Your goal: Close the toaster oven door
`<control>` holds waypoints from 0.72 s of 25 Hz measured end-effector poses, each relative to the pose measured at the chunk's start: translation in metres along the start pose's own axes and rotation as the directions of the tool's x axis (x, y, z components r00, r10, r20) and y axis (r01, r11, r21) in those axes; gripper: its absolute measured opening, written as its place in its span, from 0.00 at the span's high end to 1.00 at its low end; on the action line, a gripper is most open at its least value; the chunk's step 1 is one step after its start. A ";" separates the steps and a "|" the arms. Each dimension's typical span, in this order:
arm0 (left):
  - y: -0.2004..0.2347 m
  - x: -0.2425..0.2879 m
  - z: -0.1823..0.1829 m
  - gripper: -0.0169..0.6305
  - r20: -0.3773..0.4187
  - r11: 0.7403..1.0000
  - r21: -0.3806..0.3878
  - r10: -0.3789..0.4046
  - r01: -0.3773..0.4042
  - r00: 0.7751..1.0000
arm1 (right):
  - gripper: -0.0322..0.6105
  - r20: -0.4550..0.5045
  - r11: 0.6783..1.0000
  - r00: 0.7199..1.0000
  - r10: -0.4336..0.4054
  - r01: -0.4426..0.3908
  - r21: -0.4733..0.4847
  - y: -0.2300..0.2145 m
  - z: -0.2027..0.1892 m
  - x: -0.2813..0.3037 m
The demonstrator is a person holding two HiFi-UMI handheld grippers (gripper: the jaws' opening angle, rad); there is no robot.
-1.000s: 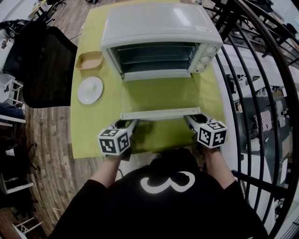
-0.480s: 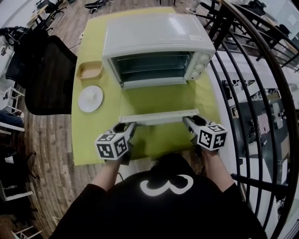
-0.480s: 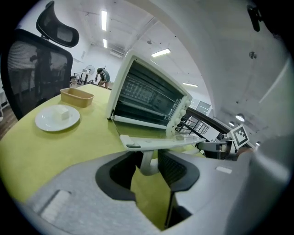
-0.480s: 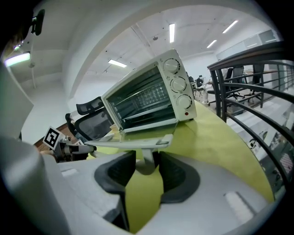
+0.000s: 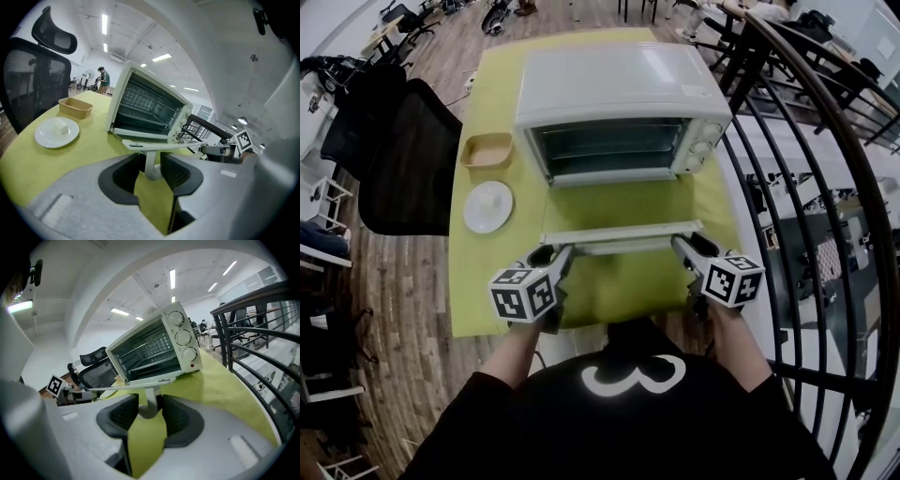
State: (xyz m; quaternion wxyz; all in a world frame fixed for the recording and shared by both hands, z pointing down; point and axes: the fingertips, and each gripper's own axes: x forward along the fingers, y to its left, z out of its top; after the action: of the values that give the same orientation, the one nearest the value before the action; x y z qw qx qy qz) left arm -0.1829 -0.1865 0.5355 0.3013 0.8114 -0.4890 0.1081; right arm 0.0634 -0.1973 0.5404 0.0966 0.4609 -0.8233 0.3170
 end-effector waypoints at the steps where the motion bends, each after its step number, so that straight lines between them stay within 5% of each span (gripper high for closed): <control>1: -0.001 -0.001 0.004 0.74 0.004 1.000 0.002 -0.001 0.001 1.000 | 0.70 0.006 1.000 1.000 0.003 -0.003 0.004 0.001 0.003 -0.001; 18: -0.008 -0.006 0.066 0.74 0.073 0.999 -0.019 -0.041 0.043 0.996 | 0.70 0.061 0.999 0.997 0.044 -0.045 0.023 0.014 0.064 -0.005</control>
State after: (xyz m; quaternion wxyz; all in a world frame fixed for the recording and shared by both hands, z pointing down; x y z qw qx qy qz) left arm -0.1867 -0.2179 0.4771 0.2938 0.8218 -0.4835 0.0674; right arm 0.0629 -0.2280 0.4823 0.0590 0.4531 -0.8320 0.3147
